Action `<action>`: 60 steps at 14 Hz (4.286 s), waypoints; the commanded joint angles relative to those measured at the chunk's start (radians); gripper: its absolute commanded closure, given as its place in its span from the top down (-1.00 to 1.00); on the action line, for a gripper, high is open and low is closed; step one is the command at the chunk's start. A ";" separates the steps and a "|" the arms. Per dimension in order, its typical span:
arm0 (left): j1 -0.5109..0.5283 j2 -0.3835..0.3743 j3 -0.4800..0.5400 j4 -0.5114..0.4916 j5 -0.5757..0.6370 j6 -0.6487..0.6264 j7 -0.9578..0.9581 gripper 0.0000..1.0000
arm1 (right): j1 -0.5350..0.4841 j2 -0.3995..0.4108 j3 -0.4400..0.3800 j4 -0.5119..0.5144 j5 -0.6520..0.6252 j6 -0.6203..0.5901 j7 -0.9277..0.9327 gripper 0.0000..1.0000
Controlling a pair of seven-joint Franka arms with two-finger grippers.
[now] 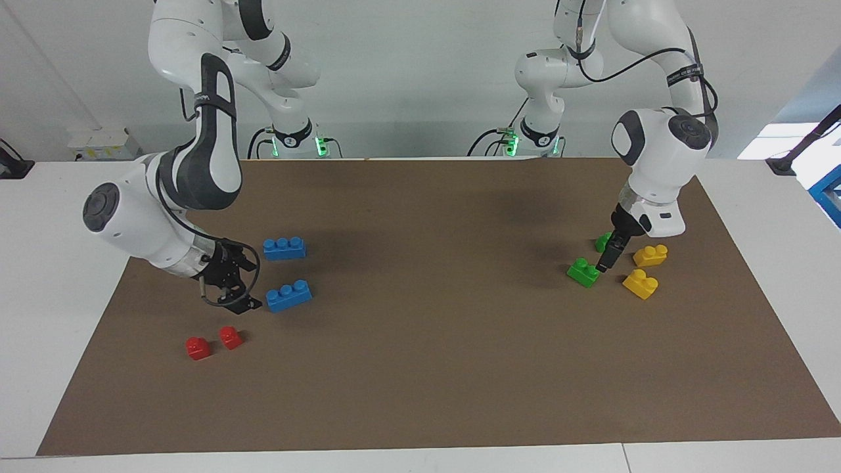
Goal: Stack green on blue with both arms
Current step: 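Grasp the green brick with the left gripper while the right gripper grasps the blue brick, then lift the green brick with the left gripper while the right gripper carries the blue brick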
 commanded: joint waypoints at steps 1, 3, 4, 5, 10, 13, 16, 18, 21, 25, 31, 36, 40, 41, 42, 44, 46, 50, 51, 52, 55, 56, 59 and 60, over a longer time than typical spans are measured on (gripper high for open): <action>0.008 0.036 -0.001 -0.002 -0.003 0.039 -0.027 1.00 | 0.003 0.031 0.006 -0.005 0.027 0.047 -0.031 1.00; 0.012 0.052 -0.001 0.000 -0.003 0.062 -0.029 1.00 | 0.008 0.046 0.006 -0.009 0.041 0.073 -0.031 1.00; 0.009 0.059 -0.001 -0.002 -0.003 0.073 -0.035 1.00 | 0.017 0.048 0.006 -0.024 0.040 0.092 -0.033 1.00; 0.007 0.072 -0.001 -0.002 -0.003 0.076 -0.050 1.00 | 0.024 0.046 0.006 -0.047 0.040 0.121 -0.034 1.00; -0.002 0.109 0.000 -0.002 0.000 0.081 -0.055 1.00 | 0.031 0.042 0.006 -0.136 0.041 0.208 -0.105 1.00; -0.001 0.131 0.000 -0.008 0.023 0.084 -0.063 1.00 | 0.029 0.032 0.006 -0.164 0.043 0.213 -0.136 1.00; -0.001 0.126 -0.001 -0.040 0.023 0.084 -0.067 1.00 | 0.031 0.029 0.006 -0.189 0.066 0.247 -0.136 1.00; -0.002 0.125 -0.001 -0.060 0.023 0.089 -0.086 1.00 | 0.032 0.020 0.006 -0.213 0.087 0.274 -0.139 0.57; -0.010 0.123 -0.001 -0.088 0.023 0.130 -0.099 1.00 | 0.020 0.017 0.006 -0.218 0.127 0.254 -0.183 -0.99; -0.007 0.129 -0.001 -0.066 0.025 0.133 -0.101 0.93 | 0.047 0.016 0.018 -0.198 0.136 0.247 -0.151 -1.00; -0.007 0.138 -0.001 -0.069 0.025 0.165 -0.101 0.91 | 0.202 0.009 0.028 -0.141 0.138 0.274 0.180 -1.00; -0.001 0.138 -0.001 -0.082 0.025 0.184 -0.095 -0.68 | 0.354 0.009 0.028 -0.170 0.167 0.417 0.358 -1.00; 0.004 0.143 -0.003 -0.068 0.025 0.184 -0.080 -1.00 | 0.446 0.022 0.028 -0.230 0.253 0.578 0.432 -1.00; 0.004 0.143 -0.001 -0.065 0.025 0.185 -0.081 -1.00 | 0.448 0.025 0.026 -0.236 0.285 0.587 0.432 -1.00; 0.004 0.143 -0.001 -0.054 0.025 0.184 -0.083 -1.00 | 0.448 0.025 0.026 -0.241 0.290 0.589 0.433 -1.00; -0.005 0.134 -0.003 -0.027 0.025 0.156 -0.095 -1.00 | 0.471 0.032 0.026 -0.244 0.294 0.599 0.462 -1.00; -0.010 0.128 -0.006 0.059 0.025 0.031 -0.134 -1.00 | 0.475 0.042 0.026 -0.244 0.302 0.636 0.539 -1.00; -0.117 0.111 -0.006 0.196 0.025 -0.163 -0.357 -1.00 | 0.475 0.048 0.026 -0.252 0.304 0.644 0.547 -1.00; -0.146 0.102 -0.006 0.199 0.029 -0.171 -0.433 -1.00 | 0.475 0.052 0.026 -0.252 0.304 0.652 0.547 -1.00; -0.171 0.089 -0.006 0.204 0.043 -0.172 -0.499 -1.00 | 0.475 0.057 0.026 -0.252 0.304 0.656 0.547 -1.00; -0.266 0.069 -0.008 0.213 0.095 -0.184 -0.738 -1.00 | 0.475 0.059 0.026 -0.253 0.304 0.658 0.547 -1.00; -0.312 0.068 -0.008 0.213 0.118 -0.192 -0.817 -1.00 | 0.475 0.059 0.026 -0.258 0.304 0.661 0.549 -1.00; -0.427 0.066 -0.008 0.214 0.178 -0.192 -1.050 -1.00 | 0.475 0.060 0.026 -0.270 0.304 0.695 0.559 -1.00; -0.462 0.065 -0.006 0.214 0.186 -0.194 -1.113 -1.00 | 0.478 0.065 0.026 -0.270 0.305 0.696 0.558 -1.00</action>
